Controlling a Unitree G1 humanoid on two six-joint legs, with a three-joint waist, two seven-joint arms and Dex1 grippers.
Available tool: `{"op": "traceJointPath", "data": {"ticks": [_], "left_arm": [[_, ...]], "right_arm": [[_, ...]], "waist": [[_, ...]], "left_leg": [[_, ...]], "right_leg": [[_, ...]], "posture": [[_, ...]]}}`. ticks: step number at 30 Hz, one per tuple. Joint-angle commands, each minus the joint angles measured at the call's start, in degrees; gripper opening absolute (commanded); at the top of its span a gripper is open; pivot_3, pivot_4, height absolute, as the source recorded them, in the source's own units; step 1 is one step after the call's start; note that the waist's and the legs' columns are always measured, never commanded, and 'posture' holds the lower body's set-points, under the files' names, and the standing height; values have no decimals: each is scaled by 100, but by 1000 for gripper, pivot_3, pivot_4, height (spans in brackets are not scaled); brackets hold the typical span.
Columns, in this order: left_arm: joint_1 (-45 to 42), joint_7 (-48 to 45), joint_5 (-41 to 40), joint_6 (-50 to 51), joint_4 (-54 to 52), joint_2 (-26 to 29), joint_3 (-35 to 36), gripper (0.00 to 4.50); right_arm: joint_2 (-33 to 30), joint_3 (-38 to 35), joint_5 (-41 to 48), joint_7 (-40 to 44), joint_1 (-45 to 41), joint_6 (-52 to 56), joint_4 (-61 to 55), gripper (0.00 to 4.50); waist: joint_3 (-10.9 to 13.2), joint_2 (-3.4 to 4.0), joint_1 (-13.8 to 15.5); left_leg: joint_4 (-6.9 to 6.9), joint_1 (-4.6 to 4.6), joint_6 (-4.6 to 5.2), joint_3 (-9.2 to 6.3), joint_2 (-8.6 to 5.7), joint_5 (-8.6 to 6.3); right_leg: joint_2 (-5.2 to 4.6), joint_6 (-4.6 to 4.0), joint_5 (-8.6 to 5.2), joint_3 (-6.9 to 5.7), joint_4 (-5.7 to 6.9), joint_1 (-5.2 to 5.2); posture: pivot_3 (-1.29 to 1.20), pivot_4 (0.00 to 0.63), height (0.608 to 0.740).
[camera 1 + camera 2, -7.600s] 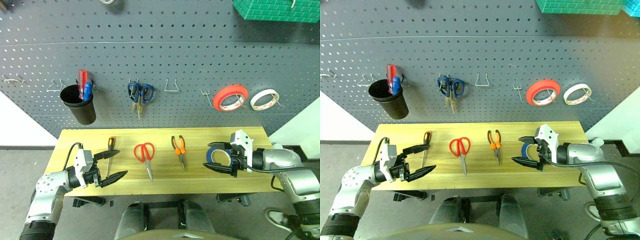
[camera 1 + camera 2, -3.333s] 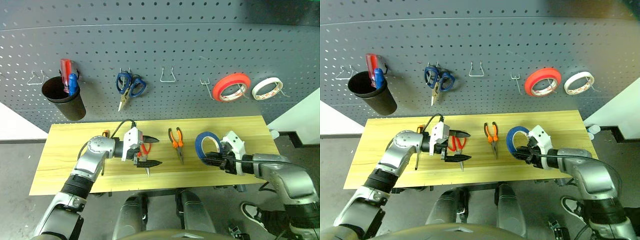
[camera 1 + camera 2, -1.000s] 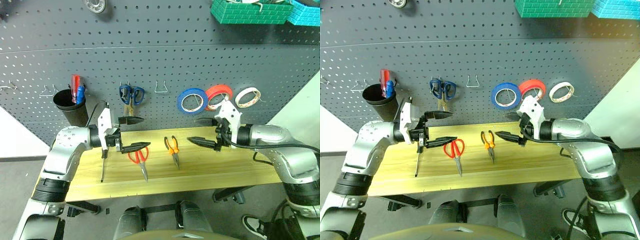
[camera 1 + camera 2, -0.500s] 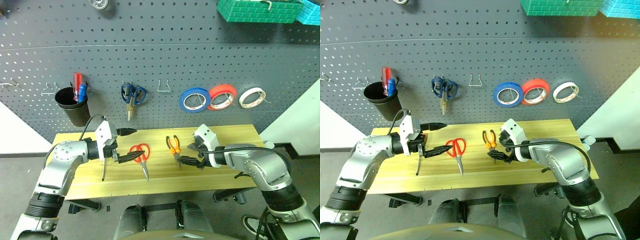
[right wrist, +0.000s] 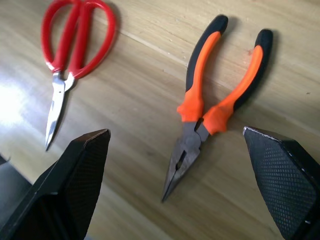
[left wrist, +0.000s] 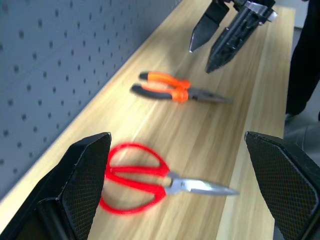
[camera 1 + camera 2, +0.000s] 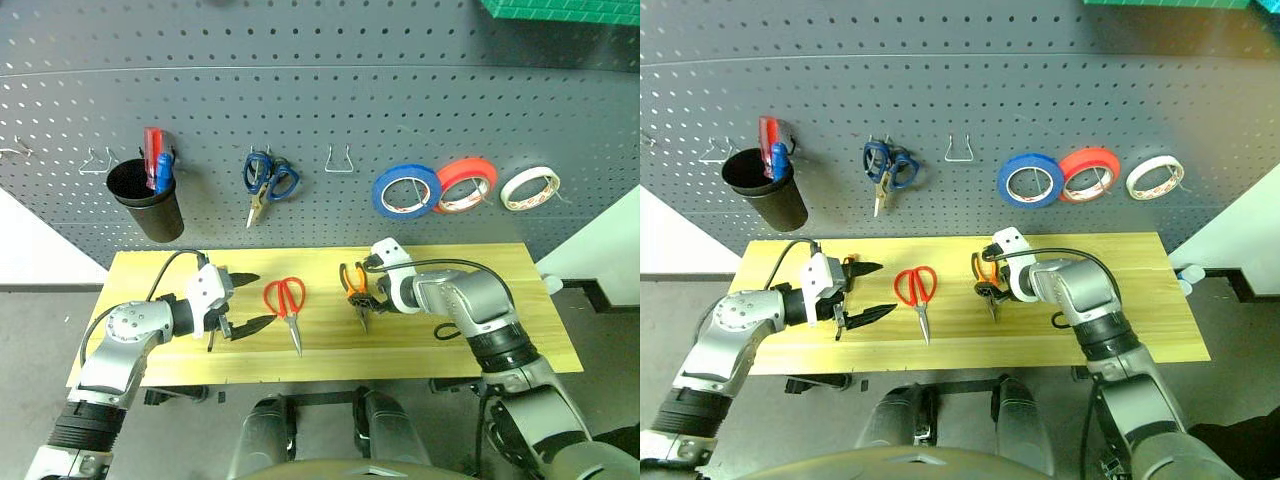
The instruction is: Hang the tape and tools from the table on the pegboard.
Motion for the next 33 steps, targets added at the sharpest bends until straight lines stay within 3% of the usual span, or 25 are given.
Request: {"op": "traceJointPath", "data": {"ticks": [1, 7, 24, 33], "left_arm": [[-200, -98, 96, -318, 300, 18, -34, 4500], [-522, -199, 118, -527, 845, -119, -71, 4500], [-174, -131, 66, -343, 501, -141, -47, 4500], [-94, -170, 15, -213, 197, 25, -26, 4500]], "right_arm": [[221, -260, -277, -325, -347, -305, 582, 4475], [693, -568, -495, -751, -654, -602, 1448, 4475], [1339, -582, -989, -878, -973, -1270, 2773, 4475], [1388, -81, -1331, -474, -1129, -933, 3090, 2282]], "waist": [[45, 5, -3], [160, -3, -14], [379, 7, -17], [388, 9, -19]], "left_leg": [[-2, 0, 0, 0, -1, 0], [-22, -2, 1, -2, -1, 1], [-34, -2, 1, -16, 2, 1], [-50, -2, 0, -35, 4, 0]], "right_leg": [[0, -1, -2, -1, 0, -2], [2, 2, -8, -2, 0, -9], [-2, 3, -20, -12, 4, -14], [-2, -14, -34, -27, 4, -19]], "posture": [[105, 258, 740], [101, 283, 740], [148, 314, 740], [176, 324, 740]]}}
